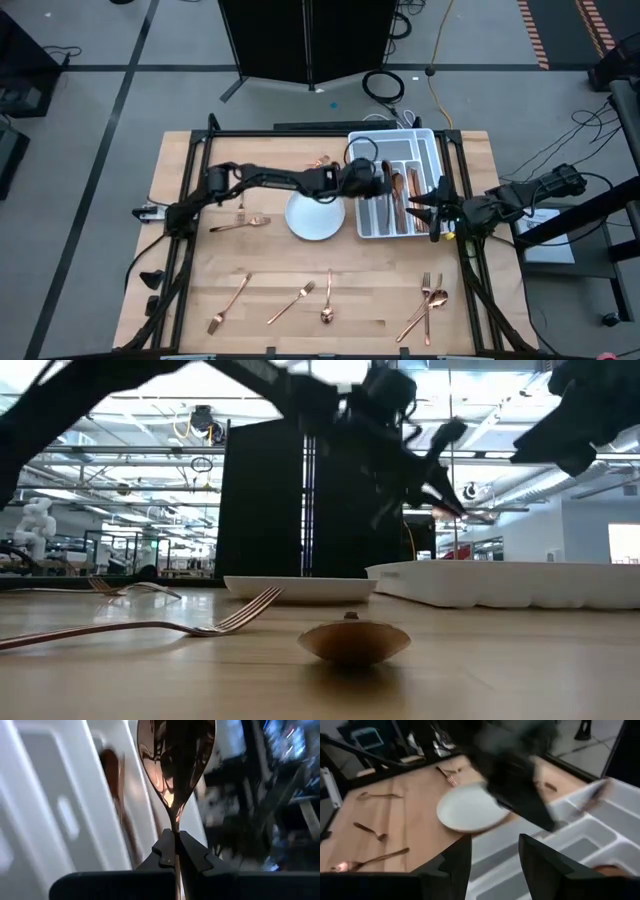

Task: Sort silverware
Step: Put the spoon in the silverware tray

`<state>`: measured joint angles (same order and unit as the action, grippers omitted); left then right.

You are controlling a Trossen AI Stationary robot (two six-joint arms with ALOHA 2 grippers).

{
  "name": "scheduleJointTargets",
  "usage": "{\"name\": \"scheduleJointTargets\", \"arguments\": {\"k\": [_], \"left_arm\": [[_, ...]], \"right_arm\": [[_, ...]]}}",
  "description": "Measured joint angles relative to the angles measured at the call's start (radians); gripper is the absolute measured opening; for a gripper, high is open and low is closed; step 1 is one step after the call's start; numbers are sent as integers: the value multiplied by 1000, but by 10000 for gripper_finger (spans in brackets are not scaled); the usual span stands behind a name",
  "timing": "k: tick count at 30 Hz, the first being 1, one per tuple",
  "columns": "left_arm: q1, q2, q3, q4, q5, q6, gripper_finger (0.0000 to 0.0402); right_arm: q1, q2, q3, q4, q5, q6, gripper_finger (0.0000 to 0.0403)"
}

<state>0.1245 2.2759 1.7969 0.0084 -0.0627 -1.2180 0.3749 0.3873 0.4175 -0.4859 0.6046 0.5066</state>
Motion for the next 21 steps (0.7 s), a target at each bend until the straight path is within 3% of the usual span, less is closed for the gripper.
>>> {"name": "scheduleJointTargets", "arguments": {"k": [8, 15, 21], "left_arm": [[52, 167, 171, 63, 23, -57, 0], [40, 323, 401, -38, 111, -57, 0], [41, 342, 419, -135, 86, -29, 4]], "right_arm": [[0, -46, 0, -3, -4, -47, 155], [0, -47, 0, -5, -4, -47, 155], [0, -47, 0, -18, -5, -28, 155]]}}
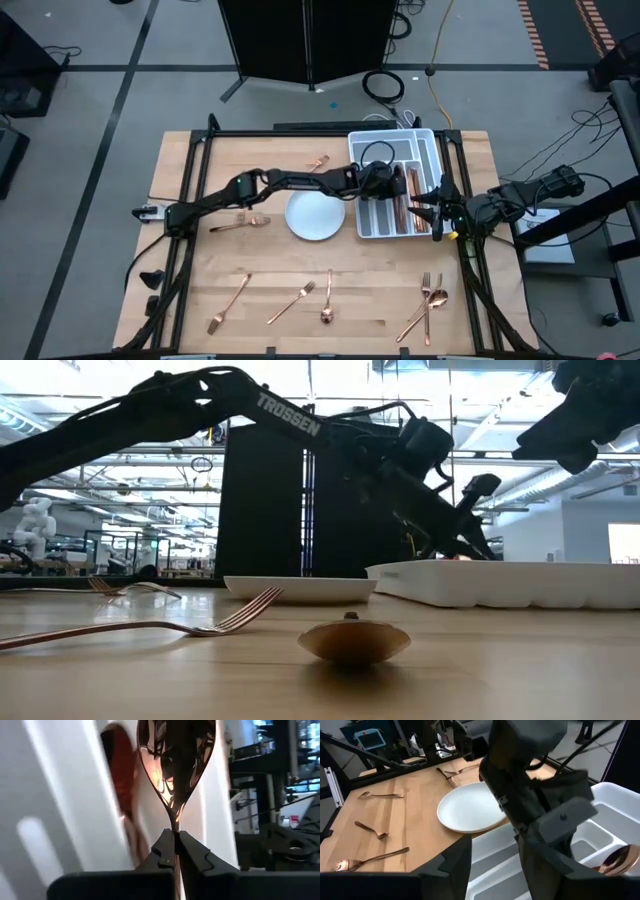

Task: Sort silverware
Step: Put the spoon in the silverware tray

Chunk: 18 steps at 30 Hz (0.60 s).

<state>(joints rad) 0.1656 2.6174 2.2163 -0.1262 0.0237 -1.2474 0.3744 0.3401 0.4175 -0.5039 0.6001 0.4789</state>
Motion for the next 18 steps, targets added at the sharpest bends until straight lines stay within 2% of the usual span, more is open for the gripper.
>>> {"name": "scheduleJointTargets", "arguments": {"k": [11, 18], "left_arm": [[-8, -3, 2, 15, -3, 22, 84], [-14, -10, 2, 9, 9, 37, 100]], "right_arm": [[0, 0, 0, -1, -1, 0, 155], [0, 0, 0, -2, -6, 0, 155]]}}
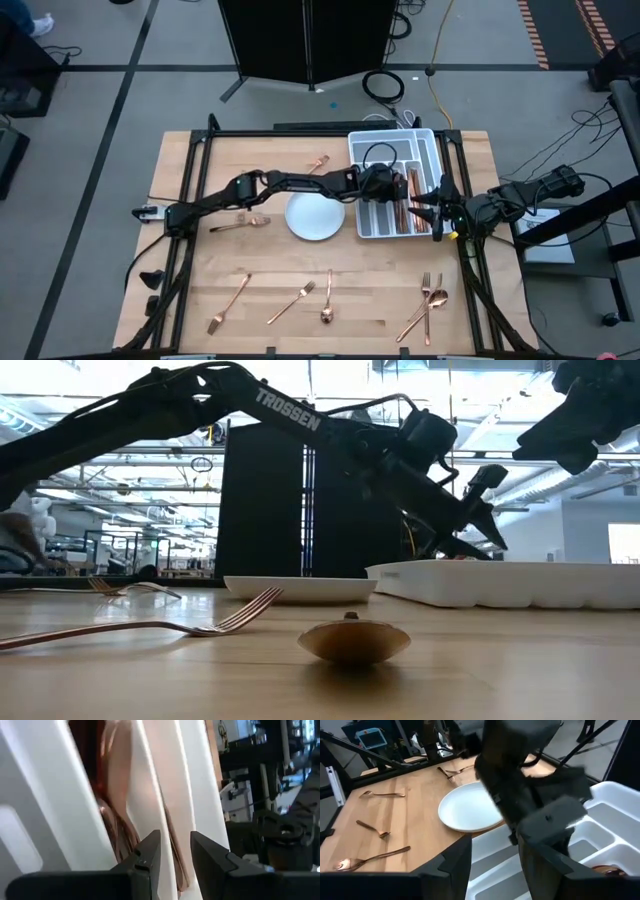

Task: Sort silverware
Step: Put the spoon in the silverware tray

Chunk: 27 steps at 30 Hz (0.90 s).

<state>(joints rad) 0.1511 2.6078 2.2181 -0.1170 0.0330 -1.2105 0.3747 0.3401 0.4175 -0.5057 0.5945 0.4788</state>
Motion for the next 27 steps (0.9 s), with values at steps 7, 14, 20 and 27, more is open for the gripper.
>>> {"name": "scheduleJointTargets", "arguments": {"k": [7, 14, 20, 27], "left_arm": [[-12, -137, 0, -188, 84, 342, 101], [-121, -334, 1, -832, -59, 665, 101], [-325, -370, 1, -1045, -30, 566, 101], [-519, -296, 0, -1064, -83, 1179, 101]], "right_arm": [[0, 0, 0, -15, -112, 30, 155], [0, 0, 0, -46, -157, 33, 155], [0, 1, 0, -44, -156, 36, 155], [0, 2, 0, -42, -156, 45, 155]]}}
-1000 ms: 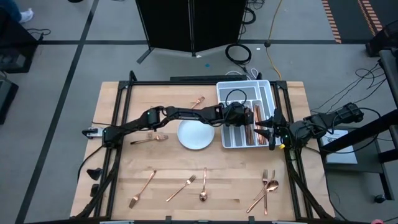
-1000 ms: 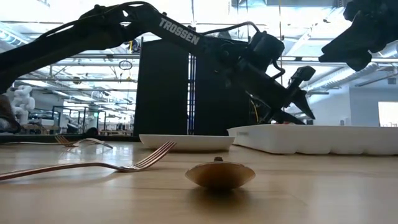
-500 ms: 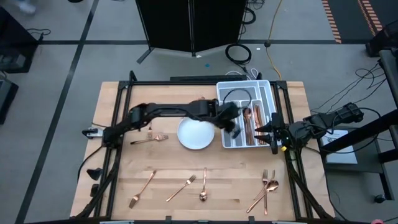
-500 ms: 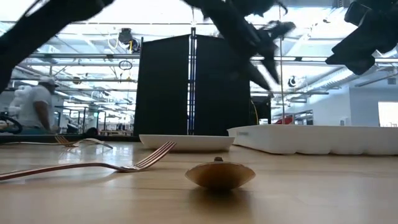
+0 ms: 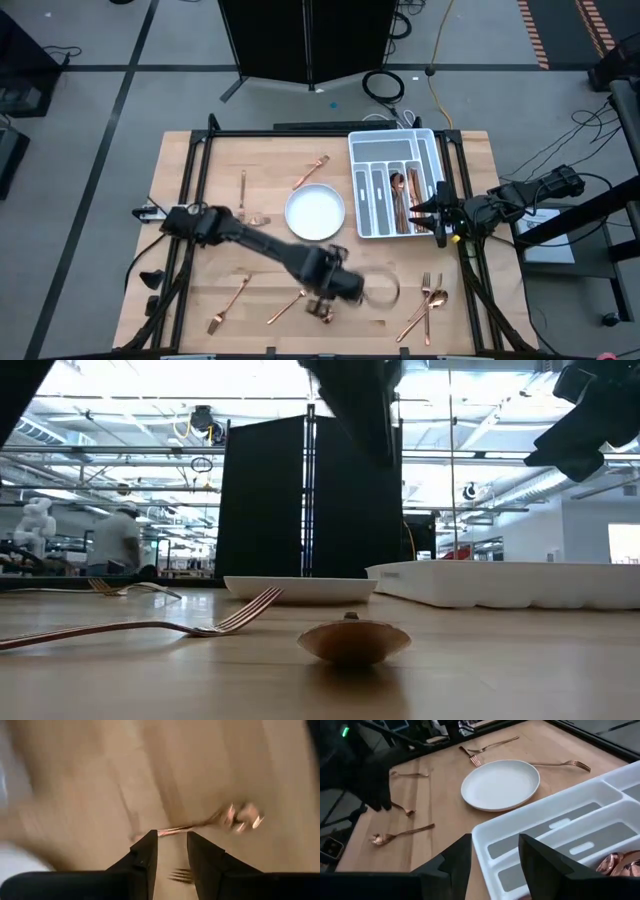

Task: Sort silverware
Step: Put the spoon in the silverware tray

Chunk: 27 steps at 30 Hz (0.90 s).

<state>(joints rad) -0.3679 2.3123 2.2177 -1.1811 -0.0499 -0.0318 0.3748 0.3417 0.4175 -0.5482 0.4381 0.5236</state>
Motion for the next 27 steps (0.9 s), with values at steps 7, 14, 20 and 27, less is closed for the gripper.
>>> {"name": "scheduleJointTargets", "arguments": {"k": [7, 14, 20, 27], "left_arm": [[-67, 111, 0, 46, -111, 727, 101], [-62, 149, 0, 39, -106, 905, 100], [-60, 148, 0, -18, -40, 970, 100], [-61, 150, -13, 9, -11, 1002, 100]], "right_arm": [[0, 6, 0, -5, 0, 92, 155], [0, 16, 0, -3, 0, 148, 155], [0, 18, 0, -2, 5, 149, 155], [0, 19, 0, -2, 12, 146, 155]]}}
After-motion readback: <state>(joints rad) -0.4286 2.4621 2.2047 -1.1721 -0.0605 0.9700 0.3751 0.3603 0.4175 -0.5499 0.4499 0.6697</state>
